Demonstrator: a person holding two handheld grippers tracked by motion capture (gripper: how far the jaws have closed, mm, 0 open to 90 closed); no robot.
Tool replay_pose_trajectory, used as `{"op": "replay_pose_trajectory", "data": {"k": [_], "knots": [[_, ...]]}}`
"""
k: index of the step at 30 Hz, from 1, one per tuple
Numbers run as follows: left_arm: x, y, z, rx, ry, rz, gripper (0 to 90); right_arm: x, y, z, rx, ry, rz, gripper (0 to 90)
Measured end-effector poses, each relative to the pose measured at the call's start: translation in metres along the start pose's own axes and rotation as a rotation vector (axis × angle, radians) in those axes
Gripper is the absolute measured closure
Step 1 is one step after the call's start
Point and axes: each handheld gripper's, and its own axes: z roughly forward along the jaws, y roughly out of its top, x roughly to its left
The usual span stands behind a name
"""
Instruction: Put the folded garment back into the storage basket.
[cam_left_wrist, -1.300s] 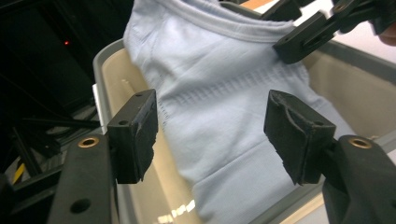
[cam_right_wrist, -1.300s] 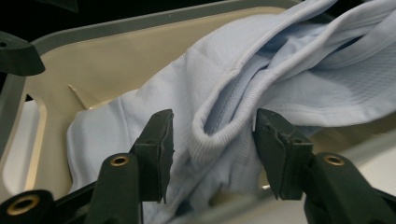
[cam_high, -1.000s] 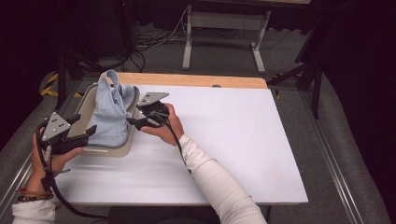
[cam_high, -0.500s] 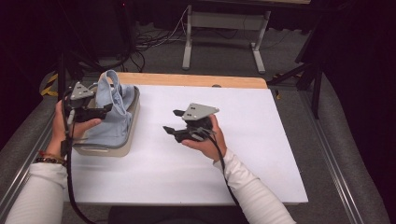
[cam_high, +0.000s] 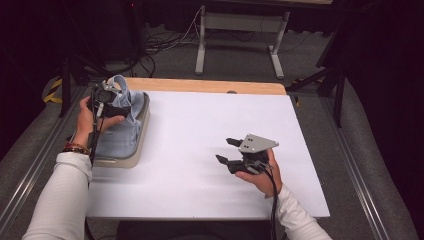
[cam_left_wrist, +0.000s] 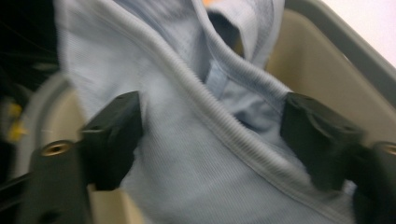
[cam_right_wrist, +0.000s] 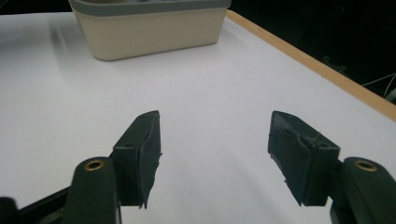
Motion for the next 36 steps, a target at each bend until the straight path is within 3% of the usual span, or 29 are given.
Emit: {"op": "replay_pose_trajectory", "data": {"k": [4,6,7,10,12,16,18,20,24,31,36], "knots": [[0.001,-0.003,0.011,0.072,-0.051,0.017,61.1,-0.003,-0.013,-0.012,0.013,-0.014,0.029,35.5],[-0.001,-0.002,0.012,0.077,-0.049,0.034,82.4,-0.005,-0.017,-0.016,0.013,-0.018,0.042,35.5],[-0.002,-0.002,0.012,0.078,-0.054,0.041,86.3,-0.006,-0.02,-0.019,0.016,-0.026,0.045,35.5],[-0.006,0.0,0.006,0.069,-0.061,0.073,86.9,-0.008,-0.024,-0.024,0.016,-0.04,0.053,35.6],[-0.007,0.001,-0.002,0.03,-0.09,0.073,86.8,-0.009,-0.025,-0.026,0.017,-0.044,0.058,35.5],[-0.014,0.002,-0.012,0.003,-0.139,0.128,86.8,-0.011,-0.026,-0.03,0.009,-0.054,0.066,35.5],[-0.018,0.001,-0.008,0.032,-0.129,0.161,86.8,-0.011,-0.026,-0.032,0.007,-0.057,0.067,35.5],[-0.018,0.0,0.0,0.044,-0.158,0.17,86.8,-0.012,-0.028,-0.032,0.009,-0.062,0.066,35.5],[-0.021,-0.002,0.015,0.078,-0.196,0.151,86.9,-0.012,-0.031,-0.032,0.019,-0.058,0.075,35.4],[-0.028,-0.004,0.035,0.179,-0.182,0.21,86.8,-0.015,-0.035,-0.031,0.028,-0.063,0.08,35.3],[-0.028,-0.007,0.039,0.201,-0.185,0.207,86.5,-0.014,-0.036,-0.032,0.033,-0.068,0.077,35.2]]}}
